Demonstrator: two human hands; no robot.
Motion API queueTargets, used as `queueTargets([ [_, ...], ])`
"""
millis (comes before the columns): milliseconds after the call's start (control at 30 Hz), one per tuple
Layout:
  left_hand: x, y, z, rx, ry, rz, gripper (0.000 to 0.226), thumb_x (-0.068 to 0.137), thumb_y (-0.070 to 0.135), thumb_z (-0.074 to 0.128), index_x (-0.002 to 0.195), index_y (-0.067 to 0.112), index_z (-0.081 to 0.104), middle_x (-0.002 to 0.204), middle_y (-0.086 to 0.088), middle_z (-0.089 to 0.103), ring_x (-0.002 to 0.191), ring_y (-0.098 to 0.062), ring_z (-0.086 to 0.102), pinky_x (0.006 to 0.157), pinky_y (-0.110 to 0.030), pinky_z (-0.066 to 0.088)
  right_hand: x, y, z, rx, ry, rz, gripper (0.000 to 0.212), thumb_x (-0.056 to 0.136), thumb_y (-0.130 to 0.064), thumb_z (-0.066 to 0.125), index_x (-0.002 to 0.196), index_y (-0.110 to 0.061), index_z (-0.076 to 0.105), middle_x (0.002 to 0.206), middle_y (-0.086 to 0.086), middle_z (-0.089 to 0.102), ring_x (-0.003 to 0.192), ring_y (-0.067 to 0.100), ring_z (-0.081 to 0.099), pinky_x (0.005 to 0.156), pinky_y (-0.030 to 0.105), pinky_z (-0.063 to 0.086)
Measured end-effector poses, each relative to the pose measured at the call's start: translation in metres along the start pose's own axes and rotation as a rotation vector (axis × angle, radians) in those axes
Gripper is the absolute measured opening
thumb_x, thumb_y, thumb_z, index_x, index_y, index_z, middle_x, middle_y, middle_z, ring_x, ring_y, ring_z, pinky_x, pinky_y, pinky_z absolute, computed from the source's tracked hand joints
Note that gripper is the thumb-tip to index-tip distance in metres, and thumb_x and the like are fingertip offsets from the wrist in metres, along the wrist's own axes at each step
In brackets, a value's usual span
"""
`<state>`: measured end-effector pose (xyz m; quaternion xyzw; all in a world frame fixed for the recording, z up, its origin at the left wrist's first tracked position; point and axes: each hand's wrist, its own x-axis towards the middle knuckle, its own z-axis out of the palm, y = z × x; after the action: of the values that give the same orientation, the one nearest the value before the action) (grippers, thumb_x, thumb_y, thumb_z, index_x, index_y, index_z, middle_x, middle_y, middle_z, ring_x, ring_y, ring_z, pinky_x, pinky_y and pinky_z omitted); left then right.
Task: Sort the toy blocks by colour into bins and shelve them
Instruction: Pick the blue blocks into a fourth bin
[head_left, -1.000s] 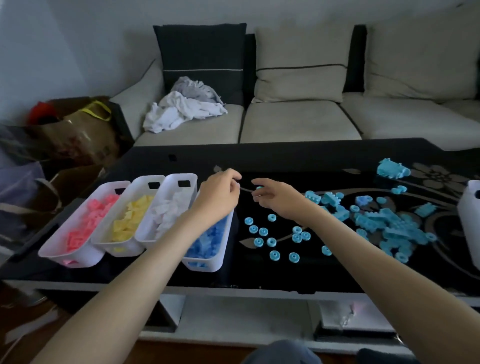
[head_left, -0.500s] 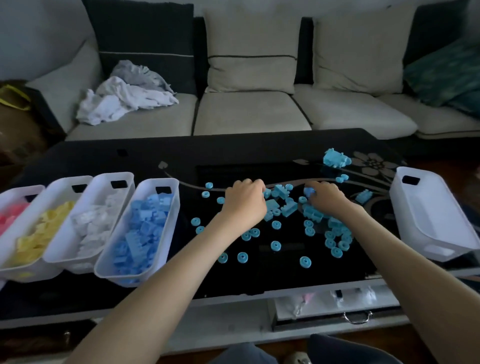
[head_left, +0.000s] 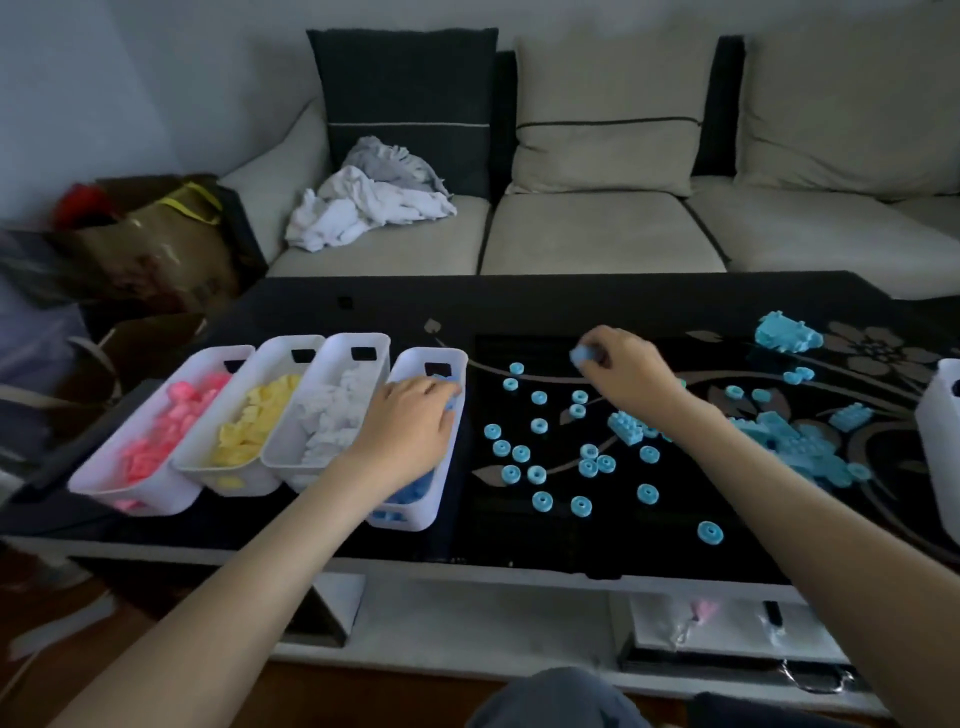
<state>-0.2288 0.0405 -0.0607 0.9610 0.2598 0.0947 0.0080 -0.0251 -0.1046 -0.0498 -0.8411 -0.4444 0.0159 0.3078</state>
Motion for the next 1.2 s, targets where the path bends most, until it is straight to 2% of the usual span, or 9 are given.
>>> queueTargets([
  [200, -0.025, -0.019, -0.002, -0.187, -0.031, -0.029, 0.032, 0.099, 0.015, 0.040, 0.127, 0.013, 0.055, 0.125, -0.007, 0.058, 0.113, -0.026, 0.053, 0.093, -0.032, 0.038, -0.025, -0.100, 0.054, 0.210, -0.187, -0.257, 0.022, 0.089, -0.016, 0.056, 0.111, -0.012, 0.061, 0.100, 0.004, 0.064, 0.094, 0.018, 0.057, 0.084, 0.027, 0.044],
  [333, -0.043, -0.032, 0.006, -0.180, -0.099, 0.091, 0.040, 0.098, 0.013, 0.039, 0.137, 0.013, 0.045, 0.143, -0.002, 0.044, 0.133, -0.021, 0.039, 0.108, -0.034, 0.028, -0.027, -0.108, 0.091, 0.071, -0.193, -0.168, 0.028, 0.095, -0.028, 0.044, 0.120, -0.022, 0.055, 0.109, 0.000, 0.058, 0.110, 0.017, 0.048, 0.100, 0.034, 0.027],
  [433, -0.046, -0.034, 0.011, -0.157, -0.153, 0.102, 0.042, 0.100, 0.020, 0.034, 0.142, 0.018, 0.035, 0.149, 0.004, 0.035, 0.141, -0.012, 0.025, 0.115, -0.037, 0.016, -0.021, -0.102, 0.105, -0.064, -0.207, -0.134, 0.037, 0.099, -0.033, 0.033, 0.133, -0.027, 0.047, 0.131, -0.005, 0.050, 0.128, 0.013, 0.030, 0.102, 0.034, 0.017],
  [633, -0.042, -0.033, 0.010, -0.169, -0.080, 0.048, 0.043, 0.100, 0.023, 0.039, 0.141, 0.015, 0.031, 0.148, 0.003, 0.030, 0.137, -0.015, 0.028, 0.113, -0.028, 0.015, 0.006, -0.103, 0.115, -0.197, -0.271, -0.039, 0.050, 0.098, -0.037, 0.037, 0.146, -0.032, 0.025, 0.154, -0.001, 0.016, 0.137, 0.025, 0.016, 0.109, 0.042, 0.017],
  [733, -0.037, -0.034, 0.010, -0.157, -0.077, 0.023, 0.048, 0.101, 0.025, 0.036, 0.147, 0.015, 0.024, 0.153, 0.003, 0.021, 0.140, -0.014, 0.022, 0.114, -0.026, 0.012, 0.017, -0.106, 0.119, -0.003, -0.274, 0.041, 0.064, 0.095, -0.029, 0.045, 0.150, -0.021, 0.012, 0.155, 0.006, 0.010, 0.138, 0.031, 0.018, 0.109, 0.042, 0.023],
  [867, -0.028, -0.038, 0.015, -0.160, -0.026, -0.023, 0.048, 0.099, 0.022, 0.036, 0.146, 0.015, 0.028, 0.151, 0.003, 0.027, 0.138, -0.013, 0.027, 0.113, -0.025, 0.014, 0.020, -0.111, 0.125, 0.411, -0.133, 0.074, 0.068, 0.097, -0.017, 0.047, 0.151, -0.012, 0.005, 0.155, 0.011, 0.015, 0.136, 0.027, 0.031, 0.105, 0.033, 0.035],
  [933, -0.022, -0.042, 0.017, -0.121, -0.020, -0.046, 0.048, 0.099, 0.021, 0.034, 0.146, 0.015, 0.028, 0.151, 0.003, 0.027, 0.137, -0.014, 0.027, 0.114, -0.028, 0.014, 0.020, -0.112, 0.130, 0.486, -0.064, 0.171, 0.056, 0.097, -0.021, 0.044, 0.147, -0.011, 0.020, 0.148, 0.013, 0.030, 0.126, 0.026, 0.045, 0.097, 0.033, 0.043],
  [1033, -0.016, -0.048, 0.018, -0.011, -0.027, -0.098, 0.048, 0.099, 0.022, 0.032, 0.147, 0.019, 0.026, 0.150, 0.004, 0.025, 0.141, -0.012, 0.020, 0.118, -0.045, 0.005, 0.019, -0.111, 0.140, 0.523, -0.160, 0.273, 0.036, 0.097, -0.029, 0.037, 0.127, -0.010, 0.041, 0.122, 0.013, 0.055, 0.101, 0.025, 0.059, 0.088, 0.042, 0.052],
  [1200, -0.006, -0.056, 0.015, -0.048, -0.092, -0.099, 0.046, 0.100, 0.029, 0.034, 0.144, 0.017, 0.031, 0.151, 0.002, 0.025, 0.141, -0.015, 0.021, 0.117, -0.046, 0.011, 0.030, -0.106, 0.139, 0.482, -0.050, 0.148, 0.047, 0.090, -0.011, 0.039, 0.137, -0.013, 0.035, 0.131, 0.010, 0.046, 0.119, 0.025, 0.044, 0.093, 0.035, 0.042],
])
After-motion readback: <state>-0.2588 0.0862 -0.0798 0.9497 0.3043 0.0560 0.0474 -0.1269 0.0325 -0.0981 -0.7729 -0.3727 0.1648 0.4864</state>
